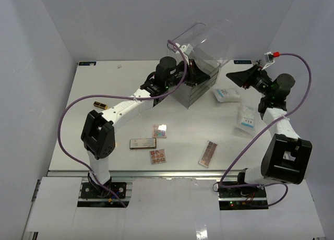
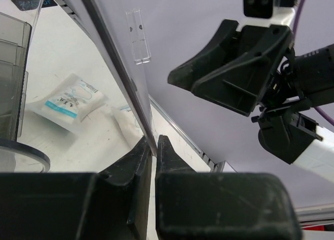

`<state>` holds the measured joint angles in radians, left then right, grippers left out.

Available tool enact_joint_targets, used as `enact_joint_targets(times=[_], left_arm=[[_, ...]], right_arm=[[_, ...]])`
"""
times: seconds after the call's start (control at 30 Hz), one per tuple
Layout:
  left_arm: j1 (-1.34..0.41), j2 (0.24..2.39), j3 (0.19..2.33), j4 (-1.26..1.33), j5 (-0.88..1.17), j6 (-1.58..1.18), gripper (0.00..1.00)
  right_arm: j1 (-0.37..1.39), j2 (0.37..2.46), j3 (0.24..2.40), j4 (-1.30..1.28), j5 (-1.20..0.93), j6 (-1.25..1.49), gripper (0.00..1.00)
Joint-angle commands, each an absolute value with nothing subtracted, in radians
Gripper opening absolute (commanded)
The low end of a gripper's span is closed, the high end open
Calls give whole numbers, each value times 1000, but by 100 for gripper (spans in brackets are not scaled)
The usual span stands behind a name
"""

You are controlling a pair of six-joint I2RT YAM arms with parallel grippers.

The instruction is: Organize the makeup

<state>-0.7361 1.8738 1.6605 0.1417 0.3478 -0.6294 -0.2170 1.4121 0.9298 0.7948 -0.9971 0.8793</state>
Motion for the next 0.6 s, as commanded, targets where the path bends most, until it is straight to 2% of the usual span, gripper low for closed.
enact_joint_targets(times=[0.0, 0.1, 0.27, 0.33, 0.4, 0.57], left_arm=[[-735, 1777, 1715, 211, 309, -629, 6], [-725, 1752, 1705, 223, 304, -645, 6], [-702, 1720, 1695, 239, 311, -671, 6], [-693, 1711, 1688, 248, 316, -683, 6], [-684, 1696, 1683, 250, 323, -693, 6], [-657, 1687, 1677, 255, 352, -728, 6]], right_arm=[[-274, 1357, 916, 591, -1072, 595, 52], [-276, 1341, 973, 294, -1009, 308, 61], [-202, 1404, 1062, -35, -729, -106, 74], [-161, 1440, 1080, -122, -644, -227, 79], [-122, 1468, 1094, -177, -586, -435, 89], [-43, 1507, 1080, -275, -481, -1044, 95]])
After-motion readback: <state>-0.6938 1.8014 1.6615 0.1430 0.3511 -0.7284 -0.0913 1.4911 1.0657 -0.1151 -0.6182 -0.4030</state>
